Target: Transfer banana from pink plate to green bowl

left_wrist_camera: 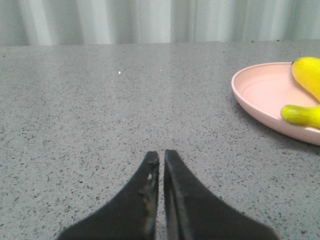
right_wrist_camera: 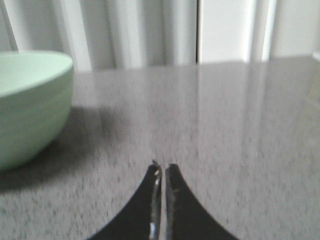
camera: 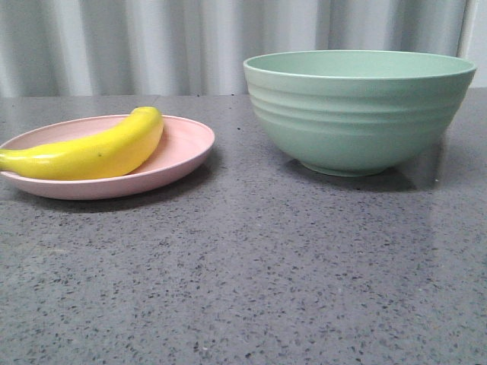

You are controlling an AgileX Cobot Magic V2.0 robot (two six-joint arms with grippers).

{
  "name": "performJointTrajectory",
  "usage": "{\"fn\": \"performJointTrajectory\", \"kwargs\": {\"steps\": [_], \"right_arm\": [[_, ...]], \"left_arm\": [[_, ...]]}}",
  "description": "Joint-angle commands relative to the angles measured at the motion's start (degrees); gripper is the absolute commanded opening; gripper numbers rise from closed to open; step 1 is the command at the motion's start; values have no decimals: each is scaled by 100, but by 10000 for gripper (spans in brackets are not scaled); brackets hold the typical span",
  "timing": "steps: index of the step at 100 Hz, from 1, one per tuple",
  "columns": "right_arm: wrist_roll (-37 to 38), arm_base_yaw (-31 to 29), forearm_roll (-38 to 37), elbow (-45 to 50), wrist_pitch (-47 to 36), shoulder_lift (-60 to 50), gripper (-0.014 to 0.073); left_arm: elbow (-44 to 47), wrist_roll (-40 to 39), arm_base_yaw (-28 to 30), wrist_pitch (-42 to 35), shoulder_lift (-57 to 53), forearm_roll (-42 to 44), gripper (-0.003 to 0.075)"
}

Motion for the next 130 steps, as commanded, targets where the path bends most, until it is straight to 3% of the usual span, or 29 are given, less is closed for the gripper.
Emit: {"fn": "performJointTrajectory", "kwargs": {"steps": [1,130], "right_arm": [[-35,-40,3,151,-830,-80,-74],[-35,-40,-20,151,-511,-80,-74]], "left_arm": [[146,-49,-44,-516,-185,-66,-19],[146,-49,-44,-667,-185,-60,-18]]}}
